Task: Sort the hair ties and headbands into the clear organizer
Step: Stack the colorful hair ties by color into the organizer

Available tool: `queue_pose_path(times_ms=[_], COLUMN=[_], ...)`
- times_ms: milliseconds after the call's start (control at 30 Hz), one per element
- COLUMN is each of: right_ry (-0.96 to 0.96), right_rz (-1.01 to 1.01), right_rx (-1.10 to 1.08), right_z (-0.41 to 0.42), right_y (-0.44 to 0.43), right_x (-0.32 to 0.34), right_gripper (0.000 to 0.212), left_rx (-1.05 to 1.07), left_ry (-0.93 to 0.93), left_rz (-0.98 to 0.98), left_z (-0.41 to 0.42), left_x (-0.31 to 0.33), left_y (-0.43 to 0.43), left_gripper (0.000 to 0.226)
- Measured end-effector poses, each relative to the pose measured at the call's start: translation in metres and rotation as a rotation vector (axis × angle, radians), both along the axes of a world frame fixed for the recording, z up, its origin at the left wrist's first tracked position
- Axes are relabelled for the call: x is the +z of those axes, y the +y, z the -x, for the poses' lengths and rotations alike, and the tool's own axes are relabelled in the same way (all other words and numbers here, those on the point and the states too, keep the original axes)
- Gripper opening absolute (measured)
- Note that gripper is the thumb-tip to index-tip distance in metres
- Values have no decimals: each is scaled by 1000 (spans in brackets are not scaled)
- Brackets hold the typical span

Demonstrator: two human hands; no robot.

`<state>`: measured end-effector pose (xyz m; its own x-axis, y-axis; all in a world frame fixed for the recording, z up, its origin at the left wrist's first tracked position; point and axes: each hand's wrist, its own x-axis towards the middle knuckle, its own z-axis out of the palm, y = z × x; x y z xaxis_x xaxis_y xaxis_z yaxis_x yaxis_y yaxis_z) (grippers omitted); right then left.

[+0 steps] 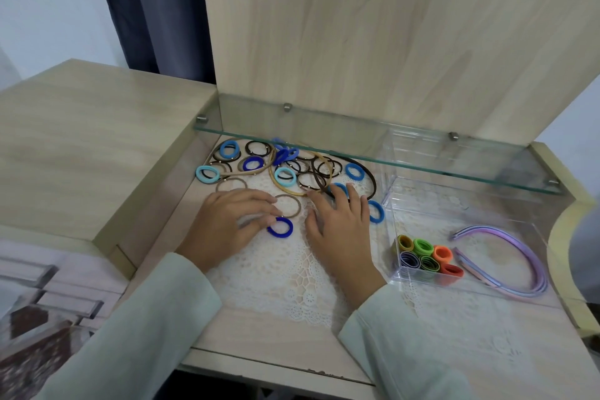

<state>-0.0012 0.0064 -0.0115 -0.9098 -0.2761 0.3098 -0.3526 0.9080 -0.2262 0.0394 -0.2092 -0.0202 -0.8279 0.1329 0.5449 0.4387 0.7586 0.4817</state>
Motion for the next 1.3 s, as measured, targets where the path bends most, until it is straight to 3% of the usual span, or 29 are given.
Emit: queue_pose_path(times_ms=[133,300,700,833,967,1133,1300], right_ry=[11,-8,25,-3,-17,46,178], right_rz=[19,7,-69,-220,-326,-252,-108], right_rx=[6,-5,202,222,236,198,118], right_z=[-1,1,58,78,82,76,68], right_y=[2,0,-46,-62,-67,-67,-57], right_x=[0,1,28,31,30,33,30], right_gripper=[40,43,46,50,47,34,25], left_rx=[284,560,632,643,646,638,633], left_ry=[68,-91,-125,-176,-115,-48,-116], left_rz=[97,273,377,382,367,345,304], left_z=[17,42,48,50,49,47,46], left_x=[6,1,-11,-11,-9,-7,-3], left_y=[-9,-13,-15,-15,-13,-12,-11], left_gripper=[27,41,43,46,47,45,48])
